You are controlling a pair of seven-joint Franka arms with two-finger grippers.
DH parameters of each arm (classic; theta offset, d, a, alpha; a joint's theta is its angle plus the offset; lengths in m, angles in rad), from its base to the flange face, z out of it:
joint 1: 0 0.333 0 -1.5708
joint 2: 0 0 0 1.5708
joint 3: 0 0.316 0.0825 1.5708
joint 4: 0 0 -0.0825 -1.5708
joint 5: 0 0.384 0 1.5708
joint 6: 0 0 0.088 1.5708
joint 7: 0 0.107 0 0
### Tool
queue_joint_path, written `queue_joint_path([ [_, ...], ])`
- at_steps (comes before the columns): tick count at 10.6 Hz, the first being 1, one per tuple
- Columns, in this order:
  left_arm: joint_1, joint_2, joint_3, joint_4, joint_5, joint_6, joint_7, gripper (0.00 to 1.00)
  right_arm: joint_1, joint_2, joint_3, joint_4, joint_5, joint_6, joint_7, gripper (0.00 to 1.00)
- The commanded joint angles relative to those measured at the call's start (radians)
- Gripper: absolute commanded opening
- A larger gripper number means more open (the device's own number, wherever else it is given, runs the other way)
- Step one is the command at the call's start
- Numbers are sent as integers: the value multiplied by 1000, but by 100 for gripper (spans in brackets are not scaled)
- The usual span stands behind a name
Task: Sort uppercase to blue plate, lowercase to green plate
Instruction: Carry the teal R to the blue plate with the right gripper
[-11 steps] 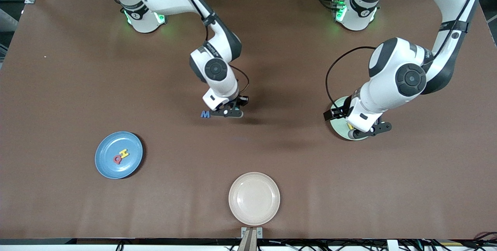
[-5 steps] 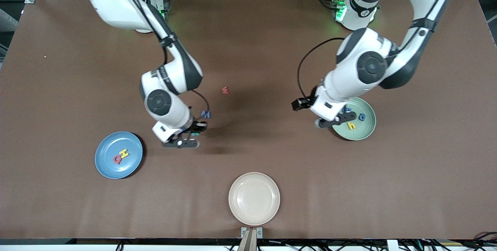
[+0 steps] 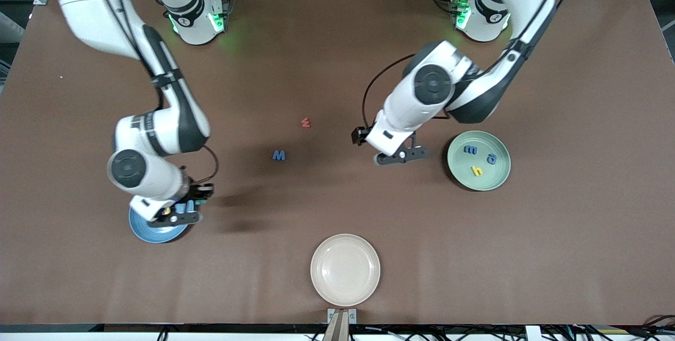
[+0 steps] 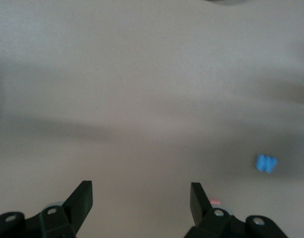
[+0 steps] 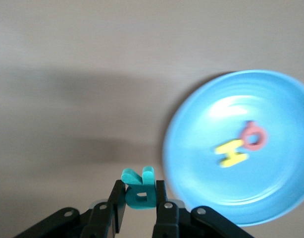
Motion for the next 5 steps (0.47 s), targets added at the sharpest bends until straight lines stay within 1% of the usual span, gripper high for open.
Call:
queue_joint_path([
  [1,-193,130,118,123,146,-3,-160,88,-68,17,18,7,-37,0,-155,0],
  [3,-231,141,121,125,145,0,-203,87,-119,34,18,21,-69,0,-240,0],
  [5,-274,154,124,128,145,0,-238,87,-174,40,20,18,-77,26,-338,0],
])
